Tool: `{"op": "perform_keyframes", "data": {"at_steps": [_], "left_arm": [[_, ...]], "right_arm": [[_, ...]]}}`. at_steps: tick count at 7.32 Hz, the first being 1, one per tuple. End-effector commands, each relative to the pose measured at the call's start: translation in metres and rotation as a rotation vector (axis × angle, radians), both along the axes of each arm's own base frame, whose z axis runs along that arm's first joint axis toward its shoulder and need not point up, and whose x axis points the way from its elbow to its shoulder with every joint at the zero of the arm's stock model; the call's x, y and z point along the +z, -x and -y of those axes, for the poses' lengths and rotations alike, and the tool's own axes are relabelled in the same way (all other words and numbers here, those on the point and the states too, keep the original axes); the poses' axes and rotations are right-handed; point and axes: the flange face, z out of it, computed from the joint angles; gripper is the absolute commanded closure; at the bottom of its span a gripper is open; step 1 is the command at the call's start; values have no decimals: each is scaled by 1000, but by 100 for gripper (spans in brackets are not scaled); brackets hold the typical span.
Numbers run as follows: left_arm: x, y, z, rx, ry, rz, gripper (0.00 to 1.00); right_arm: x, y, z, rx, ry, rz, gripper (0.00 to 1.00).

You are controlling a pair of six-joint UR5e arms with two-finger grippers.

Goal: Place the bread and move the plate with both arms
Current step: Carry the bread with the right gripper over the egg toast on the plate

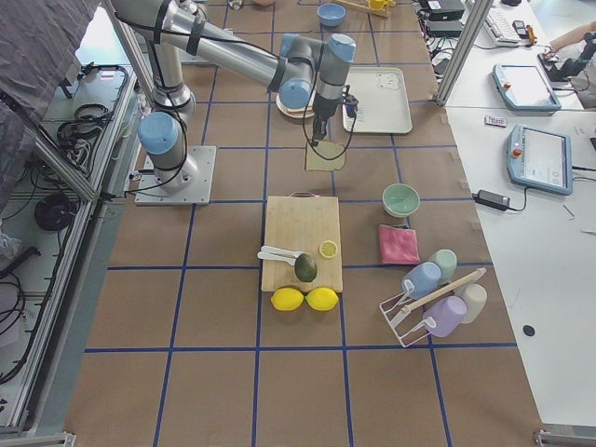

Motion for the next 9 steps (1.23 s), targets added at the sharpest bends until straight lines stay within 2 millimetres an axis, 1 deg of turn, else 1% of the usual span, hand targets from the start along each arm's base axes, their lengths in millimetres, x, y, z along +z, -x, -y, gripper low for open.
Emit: {"op": "perform_keyframes", "data": {"at_steps": [1, 2, 3, 4, 5, 6, 7, 8, 9], "left_arm": [[0, 0, 0, 0, 2, 0, 0], [0, 1, 0, -1, 0, 0, 0], [0, 0, 0, 0, 0, 0, 0], [0, 0, 0, 0, 2, 0, 0], [0, 0, 0, 0, 2, 0, 0], [0, 0, 0, 0, 2, 0, 0], [-1, 0, 1, 0, 0, -1, 0], [0, 0, 0, 0, 0, 0, 0], [0, 0, 0, -1, 0, 0, 0]], "right_arm": [[23, -151, -30, -75, 91, 63, 100], [11, -203, -52, -180, 113, 53, 100], [4, -238, -63, -218, 152, 69, 100], [-13, -250, -65, -226, 148, 76, 100], [-28, -254, -60, -225, 140, 69, 100], [-35, -254, -62, -205, 123, 57, 100], [-46, -251, -67, -201, 105, 43, 100], [-51, -254, -73, -193, 92, 43, 100], [-52, -256, -74, -200, 90, 49, 100]]}}
